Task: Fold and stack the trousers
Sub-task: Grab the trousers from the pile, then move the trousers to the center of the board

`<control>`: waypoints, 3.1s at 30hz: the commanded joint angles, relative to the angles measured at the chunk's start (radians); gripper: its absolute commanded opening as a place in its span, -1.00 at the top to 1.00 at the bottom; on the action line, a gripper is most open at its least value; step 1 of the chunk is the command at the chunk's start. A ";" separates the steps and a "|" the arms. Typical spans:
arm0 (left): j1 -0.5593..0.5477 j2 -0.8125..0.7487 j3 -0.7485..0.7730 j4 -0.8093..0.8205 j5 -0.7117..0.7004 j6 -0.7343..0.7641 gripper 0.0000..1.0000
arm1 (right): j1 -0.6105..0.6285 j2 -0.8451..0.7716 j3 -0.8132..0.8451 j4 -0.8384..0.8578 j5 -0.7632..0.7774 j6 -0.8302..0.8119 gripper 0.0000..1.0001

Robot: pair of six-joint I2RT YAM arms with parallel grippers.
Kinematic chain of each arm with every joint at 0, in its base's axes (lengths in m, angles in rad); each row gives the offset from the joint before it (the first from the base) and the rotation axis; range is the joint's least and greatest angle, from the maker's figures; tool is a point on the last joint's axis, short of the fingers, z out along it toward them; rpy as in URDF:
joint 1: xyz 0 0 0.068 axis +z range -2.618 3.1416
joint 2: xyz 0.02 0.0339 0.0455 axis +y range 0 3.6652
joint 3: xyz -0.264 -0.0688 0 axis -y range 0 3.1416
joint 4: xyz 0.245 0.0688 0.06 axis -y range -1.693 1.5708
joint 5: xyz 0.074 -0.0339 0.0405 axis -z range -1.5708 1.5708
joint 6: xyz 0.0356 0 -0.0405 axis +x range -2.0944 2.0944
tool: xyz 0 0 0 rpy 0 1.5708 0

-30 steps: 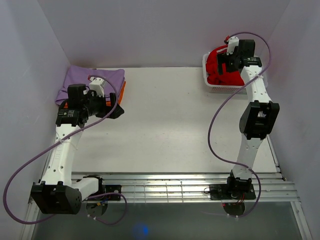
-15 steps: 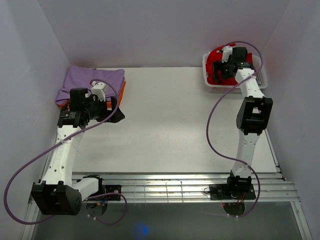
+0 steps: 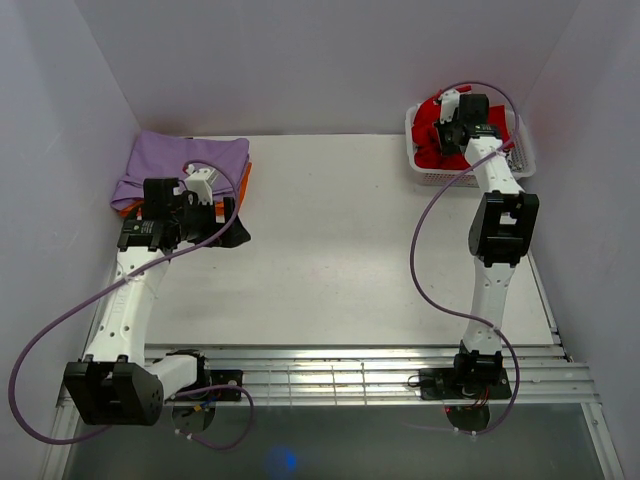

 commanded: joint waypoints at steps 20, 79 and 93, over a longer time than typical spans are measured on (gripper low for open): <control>0.000 -0.011 0.113 0.066 -0.133 -0.070 -0.96 | -0.016 -0.712 0.006 0.551 -0.227 0.248 0.85; 0.022 -0.102 0.191 0.261 -0.145 -0.105 -0.96 | 0.392 -0.986 -0.827 0.843 -0.585 0.464 0.84; 0.063 0.123 0.073 0.043 0.083 0.152 -0.96 | 0.135 -0.944 -0.824 0.086 -0.620 0.062 -0.88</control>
